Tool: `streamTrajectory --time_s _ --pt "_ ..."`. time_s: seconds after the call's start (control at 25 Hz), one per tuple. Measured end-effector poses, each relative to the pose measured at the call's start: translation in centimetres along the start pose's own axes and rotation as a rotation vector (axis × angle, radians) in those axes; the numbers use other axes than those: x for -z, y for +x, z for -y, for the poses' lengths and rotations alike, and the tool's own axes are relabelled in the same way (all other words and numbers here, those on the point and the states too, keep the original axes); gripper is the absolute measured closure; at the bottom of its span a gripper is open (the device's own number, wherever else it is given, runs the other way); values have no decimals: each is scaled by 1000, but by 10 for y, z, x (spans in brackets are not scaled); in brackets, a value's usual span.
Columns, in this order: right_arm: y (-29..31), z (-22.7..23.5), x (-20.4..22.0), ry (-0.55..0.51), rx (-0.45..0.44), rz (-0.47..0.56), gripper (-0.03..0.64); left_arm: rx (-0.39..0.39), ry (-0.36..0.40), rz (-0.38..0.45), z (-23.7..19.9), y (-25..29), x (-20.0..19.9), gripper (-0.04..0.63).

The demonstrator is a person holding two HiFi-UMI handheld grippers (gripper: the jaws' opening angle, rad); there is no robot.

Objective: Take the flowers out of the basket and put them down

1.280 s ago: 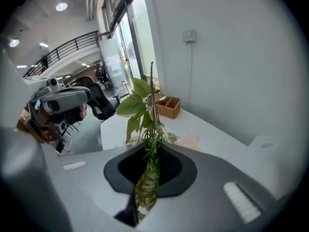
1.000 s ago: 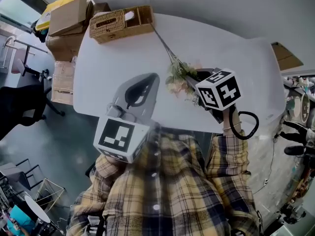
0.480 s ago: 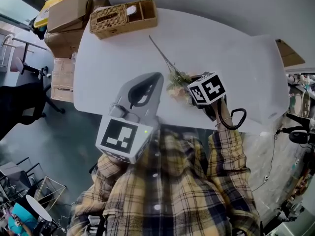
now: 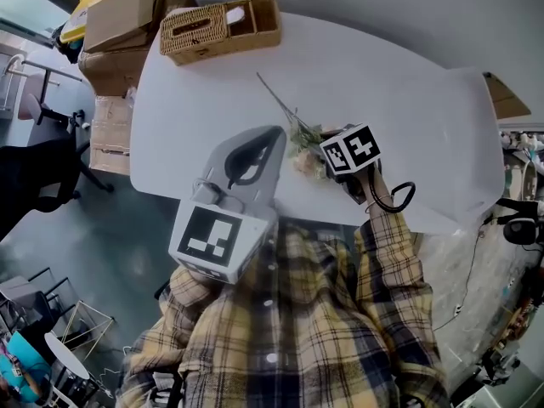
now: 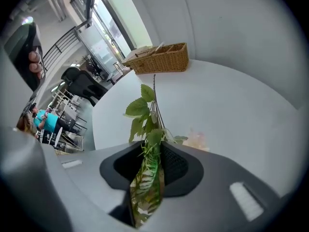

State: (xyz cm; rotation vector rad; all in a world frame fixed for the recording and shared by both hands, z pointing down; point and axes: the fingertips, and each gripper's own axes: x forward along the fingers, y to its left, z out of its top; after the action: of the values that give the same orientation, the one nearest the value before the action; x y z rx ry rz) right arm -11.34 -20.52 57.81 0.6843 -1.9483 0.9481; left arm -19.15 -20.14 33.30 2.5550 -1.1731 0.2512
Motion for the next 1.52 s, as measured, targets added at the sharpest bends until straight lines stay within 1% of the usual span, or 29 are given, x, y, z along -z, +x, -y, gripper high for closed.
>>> streamTrajectory --time_s 0.28,0.56,0.64,0.76,0.84,0.92,1.16,1.24,1.32,1.44,1.48,1.52 --pt "13 5 -9 -12 23 -28 488 -3 -6 -6 -12 1 1 595" --pt "15 1 -10 -21 -2 -50 457 -4 -9 -11 -15 2 2 595" --pt "10 -1 -12 -31 -7 -39 437 -4 -6 -11 -15 2 1 595" --pt "-2 -6 -18 -32 -27 5 403 2 -5 -11 -13 5 -2 595" --pt "-13 -6 -21 -29 -34 44 391 9 -4 -13 -9 7 -4 595" --pt "-29 -4 -27 -26 -20 101 377 15 -5 -12 -4 10 -6 595" --pt "-105 -12 -47 -25 -17 324 376 60 33 -9 25 21 -17 595" --pt "-135 -17 -48 -36 -16 392 374 70 32 -2 38 28 -23 595" --pt "-165 -20 -48 -52 3 456 374 88 39 4 53 36 -28 595" --pt "-211 -23 -45 -84 45 567 391 117 64 7 78 48 -34 595" --pt "-227 -23 -43 -93 66 607 398 125 67 11 87 52 -37 595" --pt "-242 -22 -40 -99 88 644 419 135 72 14 97 57 -40 595"
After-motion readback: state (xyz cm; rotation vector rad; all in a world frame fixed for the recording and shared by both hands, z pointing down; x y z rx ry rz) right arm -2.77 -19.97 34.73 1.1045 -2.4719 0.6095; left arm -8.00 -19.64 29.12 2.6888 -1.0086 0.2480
